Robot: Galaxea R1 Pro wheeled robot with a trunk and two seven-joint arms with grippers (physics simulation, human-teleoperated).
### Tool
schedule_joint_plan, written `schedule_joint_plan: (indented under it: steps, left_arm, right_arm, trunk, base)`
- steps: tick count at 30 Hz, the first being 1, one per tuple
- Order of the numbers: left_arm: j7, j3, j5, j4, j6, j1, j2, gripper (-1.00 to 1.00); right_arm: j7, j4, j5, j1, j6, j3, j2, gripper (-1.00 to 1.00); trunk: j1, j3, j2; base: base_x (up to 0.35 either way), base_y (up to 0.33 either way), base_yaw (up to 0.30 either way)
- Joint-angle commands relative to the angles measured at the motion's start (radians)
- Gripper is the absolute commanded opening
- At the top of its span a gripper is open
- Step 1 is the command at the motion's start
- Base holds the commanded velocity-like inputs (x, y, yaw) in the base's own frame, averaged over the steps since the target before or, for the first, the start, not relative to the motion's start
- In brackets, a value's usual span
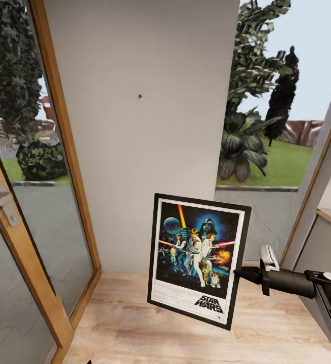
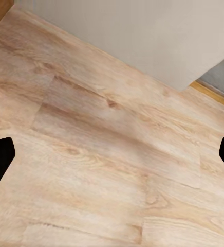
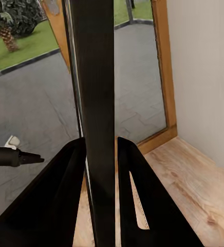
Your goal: Pick up the poster from the kitchen countertop and hang it on one of the wall nails in the kitchen.
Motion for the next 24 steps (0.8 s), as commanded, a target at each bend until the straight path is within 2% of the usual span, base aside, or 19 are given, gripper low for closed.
schedule_joint_plan:
  steps: [1,10,18,24]
  left_arm:
    - [-0.003,-0.008,0.009,0.001,-0.004,0.0,0.001,1.0]
    - [-0.002,-0.008,0.009,0.002,-0.004,0.0,0.001,1.0]
    - [-0.003,-0.008,0.008,0.003,-0.004,0.0,0.001,1.0]
    - [-0.003,-0.008,0.008,0.002,-0.004,0.0,0.001,1.0]
  right_arm:
    - [0.006,0.0,0.0,0.0,0.013,-0.001,0.0,-1.0]
    - [0.006,0.0,0.0,0.0,0.013,-0.001,0.0,-1.0]
    - [0.006,0.0,0.0,0.0,0.013,-0.001,0.0,-1.0]
    - [0.006,0.0,0.0,0.0,0.013,-0.001,0.0,-1.0]
  trunk:
    - [0.001,0.0,-0.001]
    - [0.001,0.0,-0.001]
    - [0.001,0.0,-0.001]
    - [0.001,0.0,-0.001]
  base:
    - [0.336,0.0,0.0]
    - [0.329,0.0,0.0]
    - [0.089,0.01,0.0]
    - [0.163,0.216,0.0]
